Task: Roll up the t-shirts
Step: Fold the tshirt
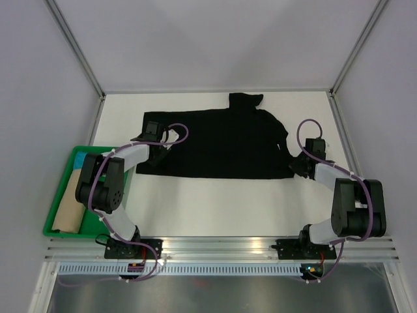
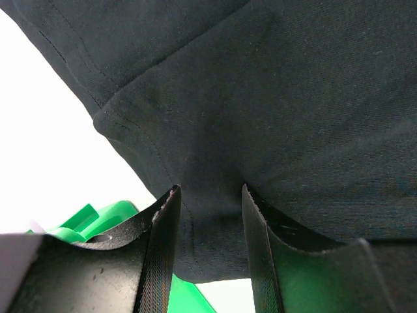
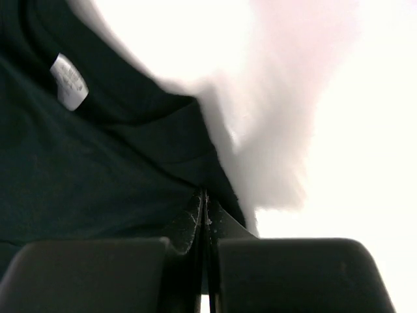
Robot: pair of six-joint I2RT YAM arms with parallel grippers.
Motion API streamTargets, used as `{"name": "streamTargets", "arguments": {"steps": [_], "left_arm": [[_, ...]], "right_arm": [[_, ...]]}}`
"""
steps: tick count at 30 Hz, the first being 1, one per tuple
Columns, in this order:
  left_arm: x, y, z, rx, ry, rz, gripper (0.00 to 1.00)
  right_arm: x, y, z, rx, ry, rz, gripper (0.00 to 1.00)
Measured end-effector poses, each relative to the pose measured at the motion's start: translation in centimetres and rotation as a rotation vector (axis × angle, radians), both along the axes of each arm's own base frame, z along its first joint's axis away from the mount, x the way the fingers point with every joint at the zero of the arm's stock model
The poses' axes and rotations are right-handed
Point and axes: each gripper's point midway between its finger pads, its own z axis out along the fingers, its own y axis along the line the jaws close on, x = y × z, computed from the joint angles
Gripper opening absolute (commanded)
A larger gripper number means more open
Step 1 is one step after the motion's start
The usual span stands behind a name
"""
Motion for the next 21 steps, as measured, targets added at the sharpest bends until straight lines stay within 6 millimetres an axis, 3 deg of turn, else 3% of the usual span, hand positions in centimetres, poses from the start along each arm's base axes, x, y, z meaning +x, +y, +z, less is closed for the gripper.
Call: {"name": "streamTargets", "arguments": {"steps": [7,10,11,14,18,21], "left_arm": [[-0.9,-0.5,0.3,-0.04,-0.002,-0.025,0.54],[-2.4,-0.9,0.8,-0.065,0.035,-0.061,0.58],[-2.7,-1.0,1.3,-0.071,0.038,-0.077,0.6],[-3.2,-1.2,3.3,-0.073,0.012,-0.133,0.62],[-4.3,-0.8,4.9,-0.037,-0.014,-0.219,0.64],[-6.7,0.1,3.1,0.011,0.047,-0.29,0.64]], "right_arm": [[-0.5,-1.5,0.2,0.004,-0.001,-0.031,0.0],[-1.1,-1.8,0.9,-0.018,0.016,-0.013,0.13],[-1.0,-1.9,1.5,-0.033,0.015,-0.007,0.3],[-0.2,-2.4,4.2,-0.072,-0.03,0.002,0.55],[-0.6,-2.4,6.5,-0.092,-0.069,0.015,0.58],[-1.7,-2.0,5.8,-0.078,-0.044,0.023,0.58]]}}
